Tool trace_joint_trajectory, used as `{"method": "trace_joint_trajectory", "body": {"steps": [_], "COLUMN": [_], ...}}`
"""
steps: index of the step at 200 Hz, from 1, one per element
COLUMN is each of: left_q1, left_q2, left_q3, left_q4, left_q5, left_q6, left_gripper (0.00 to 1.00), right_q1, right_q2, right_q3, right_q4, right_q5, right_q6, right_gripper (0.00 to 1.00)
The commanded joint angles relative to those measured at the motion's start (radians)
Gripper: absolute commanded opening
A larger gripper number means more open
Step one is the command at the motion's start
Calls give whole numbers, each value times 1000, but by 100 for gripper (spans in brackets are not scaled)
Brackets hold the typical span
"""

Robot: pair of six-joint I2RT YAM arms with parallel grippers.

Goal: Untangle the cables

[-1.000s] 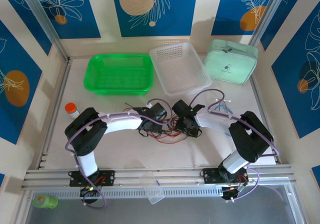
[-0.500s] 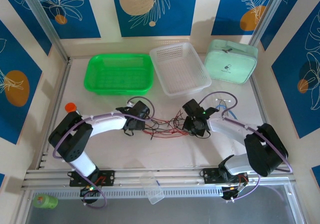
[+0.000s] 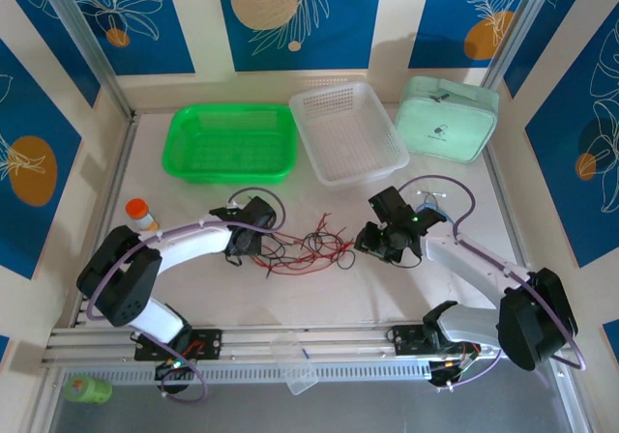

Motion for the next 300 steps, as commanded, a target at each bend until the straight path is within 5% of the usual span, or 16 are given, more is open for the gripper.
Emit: {"method": "trace_joint_trajectory", "body": {"steps": [1, 41, 64, 85, 153, 213, 300], "left_q1": [5, -30, -61, -97, -176, -147, -19], "left_q2": [-57, -121, -109, -91, 104, 252, 241], "left_q3": [40, 120, 184, 223, 207, 161, -83], "left_q4": [-61, -91, -124, -136, 125, 28, 105], "left_q5": [-13, 32, 59, 67, 243, 42, 17], "left_q6": [21, 56, 72, 77, 81, 24, -19], "left_gripper": [82, 82, 82, 82, 82, 81, 79], "right_q1": [15, 153, 233, 285, 293, 272, 190], "right_q2": [-30, 163, 356, 492, 704, 710, 521], "right_q3": [43, 223, 385, 498, 510, 426, 257], "right_q4": [-67, -94, -142, -183, -72, -46, -32], "right_q5": [9, 117, 169, 217, 183, 215, 258], "right_q6": [-10, -56, -92, -102, -80, -27, 60], "right_gripper": [47, 53, 37, 33, 29, 12, 8]}}
